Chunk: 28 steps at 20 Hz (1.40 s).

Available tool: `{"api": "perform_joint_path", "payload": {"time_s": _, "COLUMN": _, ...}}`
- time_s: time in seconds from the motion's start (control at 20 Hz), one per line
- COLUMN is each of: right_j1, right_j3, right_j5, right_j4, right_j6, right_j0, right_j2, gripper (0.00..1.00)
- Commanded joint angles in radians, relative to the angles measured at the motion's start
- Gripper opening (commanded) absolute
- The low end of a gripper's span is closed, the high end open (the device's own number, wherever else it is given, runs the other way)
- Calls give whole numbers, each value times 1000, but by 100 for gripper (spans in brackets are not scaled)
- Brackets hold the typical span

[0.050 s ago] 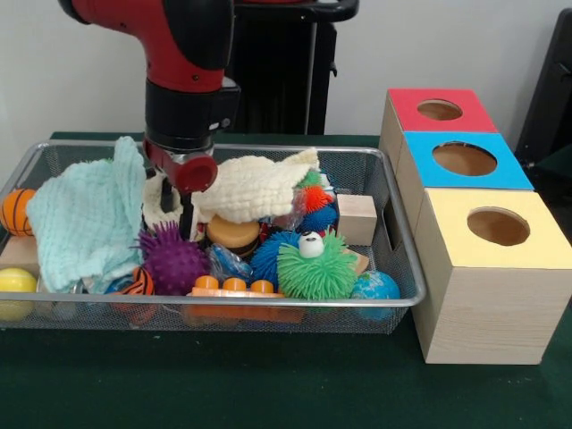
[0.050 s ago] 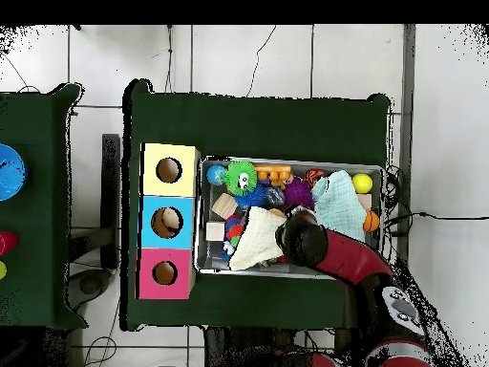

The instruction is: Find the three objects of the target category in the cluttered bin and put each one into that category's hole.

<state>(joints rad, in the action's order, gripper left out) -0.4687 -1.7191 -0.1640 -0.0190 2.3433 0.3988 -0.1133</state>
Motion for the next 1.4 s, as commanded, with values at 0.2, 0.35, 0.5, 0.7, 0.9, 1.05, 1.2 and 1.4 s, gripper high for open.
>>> {"api": "perform_joint_path", "payload": {"time_s": 0.2, "right_j1": 83, "right_j3": 164, "right_j5": -95, "right_j4": 111, "right_j6": 168, "right_j0": -152, "right_j2": -204, "gripper": 100}}
{"api": "perform_joint_path", "payload": {"time_s": 0.35, "right_j1": 75, "right_j3": 159, "right_j5": -90, "right_j4": 114, "right_j6": 149, "right_j0": -166, "right_j2": -205, "gripper": 100}}
{"api": "perform_joint_path", "payload": {"time_s": 0.5, "right_j1": 73, "right_j3": 149, "right_j5": -91, "right_j4": 140, "right_j6": 176, "right_j0": -197, "right_j2": -224, "gripper": 100}}
{"api": "perform_joint_path", "payload": {"time_s": 0.7, "right_j1": 88, "right_j3": 120, "right_j5": -113, "right_j4": 208, "right_j6": 236, "right_j0": -215, "right_j2": -245, "gripper": 100}}
{"api": "perform_joint_path", "payload": {"time_s": 0.9, "right_j1": 70, "right_j3": 90, "right_j5": -164, "right_j4": 272, "right_j6": 261, "right_j0": -223, "right_j2": -261, "gripper": 100}}
{"api": "perform_joint_path", "payload": {"time_s": 1.05, "right_j1": 46, "right_j3": 77, "right_j5": -227, "right_j4": 314, "right_j6": 263, "right_j0": -229, "right_j2": -275, "gripper": 100}}
{"api": "perform_joint_path", "payload": {"time_s": 1.2, "right_j1": -10, "right_j3": 71, "right_j5": -330, "right_j4": 325, "right_j6": 263, "right_j0": -272, "right_j2": -341, "gripper": 100}}
{"api": "perform_joint_path", "payload": {"time_s": 1.4, "right_j1": -51, "right_j3": 72, "right_j5": -449, "right_j4": 340, "right_j6": 281, "right_j0": -320, "right_j2": -401, "gripper": 100}}
